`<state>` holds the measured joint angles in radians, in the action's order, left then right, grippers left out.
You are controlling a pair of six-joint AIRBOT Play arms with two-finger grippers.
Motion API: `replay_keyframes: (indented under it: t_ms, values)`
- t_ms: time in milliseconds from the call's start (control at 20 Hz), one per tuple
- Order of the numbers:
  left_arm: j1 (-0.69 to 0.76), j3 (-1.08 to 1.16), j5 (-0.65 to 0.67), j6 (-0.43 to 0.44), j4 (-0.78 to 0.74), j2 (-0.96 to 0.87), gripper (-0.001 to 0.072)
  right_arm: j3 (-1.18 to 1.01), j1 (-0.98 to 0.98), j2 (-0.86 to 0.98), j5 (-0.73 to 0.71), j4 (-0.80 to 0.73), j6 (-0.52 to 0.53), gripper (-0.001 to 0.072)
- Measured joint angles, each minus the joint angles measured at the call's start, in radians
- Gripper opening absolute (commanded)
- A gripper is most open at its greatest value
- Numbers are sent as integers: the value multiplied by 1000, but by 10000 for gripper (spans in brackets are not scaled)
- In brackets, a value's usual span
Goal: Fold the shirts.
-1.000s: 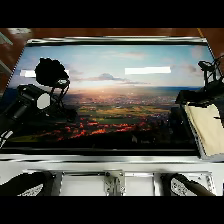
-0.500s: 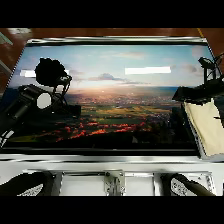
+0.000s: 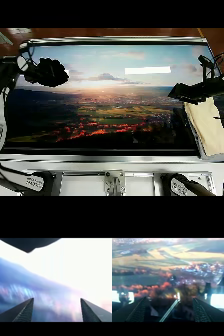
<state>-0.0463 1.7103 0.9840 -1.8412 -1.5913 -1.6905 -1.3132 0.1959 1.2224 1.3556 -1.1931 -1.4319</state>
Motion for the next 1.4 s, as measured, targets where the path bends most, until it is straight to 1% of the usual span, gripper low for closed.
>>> replay_keyframes:
  t_ms: [150,250,500,650,700,750,800,900,950,1000,1050,1100,1400]
  values:
    - [-113,194,-29,-3,147,-181,682,0,0,0,1,6,-27,693]
    - [-151,264,-80,-4,230,-267,681,0,0,0,3,11,-50,693]
    - [-185,325,-221,-4,351,-402,674,0,0,0,6,25,-106,693]
    - [-194,334,-263,-5,383,-455,674,0,0,0,12,35,-134,693]
    - [-196,336,-272,-7,388,-469,659,0,0,0,17,36,-141,693]
    - [-197,336,-275,-14,391,-483,630,0,0,0,19,40,-147,693]
    - [-197,337,-279,-24,396,-494,517,0,0,0,26,40,-156,693]
    - [-199,338,-287,-45,400,-511,370,0,0,0,31,43,-167,694]
    - [-201,338,-288,-53,402,-518,357,0,0,0,34,42,-173,693]
    - [-202,338,-293,-64,403,-521,262,0,0,0,34,43,-180,693]
    - [-203,338,-296,-77,405,-524,118,0,0,0,35,42,-180,693]
    - [-204,338,-297,-90,406,-528,33,0,0,0,36,41,-182,693]
    - [-207,338,-278,-123,436,-518,33,0,0,0,38,24,-187,693]
